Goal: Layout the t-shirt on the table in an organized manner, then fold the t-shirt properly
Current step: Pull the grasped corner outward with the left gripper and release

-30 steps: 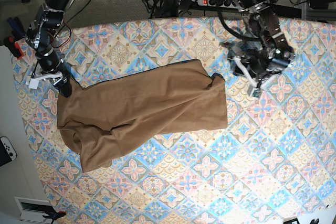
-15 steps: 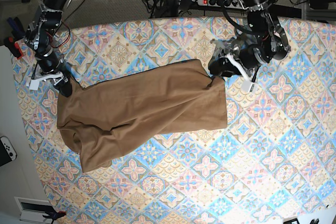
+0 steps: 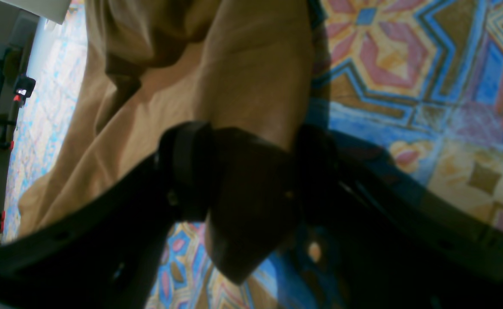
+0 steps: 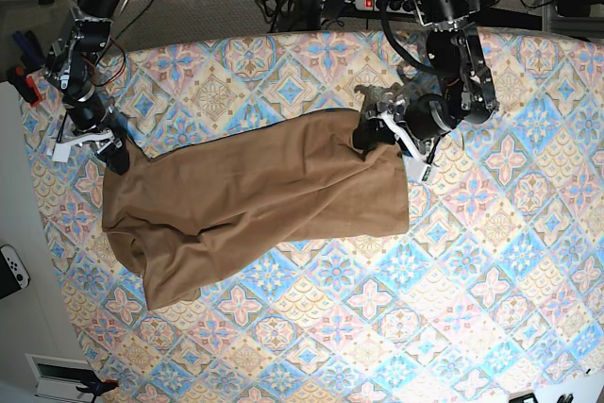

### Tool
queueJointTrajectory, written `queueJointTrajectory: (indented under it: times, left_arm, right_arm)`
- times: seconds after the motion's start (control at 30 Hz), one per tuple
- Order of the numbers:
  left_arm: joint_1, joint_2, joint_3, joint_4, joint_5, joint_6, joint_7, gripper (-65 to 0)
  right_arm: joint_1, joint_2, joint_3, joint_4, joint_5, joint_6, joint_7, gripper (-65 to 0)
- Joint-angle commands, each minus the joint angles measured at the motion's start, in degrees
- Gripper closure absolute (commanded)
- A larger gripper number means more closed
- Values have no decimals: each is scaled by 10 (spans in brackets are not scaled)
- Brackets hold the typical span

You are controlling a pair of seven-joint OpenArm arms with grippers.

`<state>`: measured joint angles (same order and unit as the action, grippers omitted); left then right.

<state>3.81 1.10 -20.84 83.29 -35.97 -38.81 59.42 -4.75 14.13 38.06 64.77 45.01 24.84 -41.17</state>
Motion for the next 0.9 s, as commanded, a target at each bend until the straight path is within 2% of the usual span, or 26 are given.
queueJointTrajectory:
  times: [0.0, 0.1, 0.17, 0.23, 0.37, 0.43, 0.63, 0.87]
  left_arm:
    - [0, 18, 27, -3, -18, -12, 28, -262]
    - [2, 18, 32, -3, -19, -12, 30, -121]
    - [4, 18, 30, -3, -21, -12, 30, -8]
    - [4, 16, 29, -3, -22, -12, 33, 0]
    - [12, -1, 28, 0, -25, -12, 81, 0]
    - [13, -7, 27, 1, -25, -12, 88, 0]
    - [15, -40, 27, 1, -25, -12, 95, 0]
    - [12, -54, -3, 1, -20, -12, 150, 0]
  right_arm:
    - [-2, -3, -7, -3, -27, -10, -71, -316]
    - [1, -2, -7, 0, -27, -9, -93, -313]
    - [1, 2, -7, 17, -27, -9, -96, -282]
    - [0, 2, -7, 34, -27, -9, -97, -221]
    - [-1, 3, -7, 56, -28, -9, -97, -57]
    - [-1, 3, -7, 58, -28, -9, -98, 0]
    - [0, 3, -7, 56, -28, -9, -98, 0]
    - [-2, 3, -7, 56, -28, -9, -98, 0]
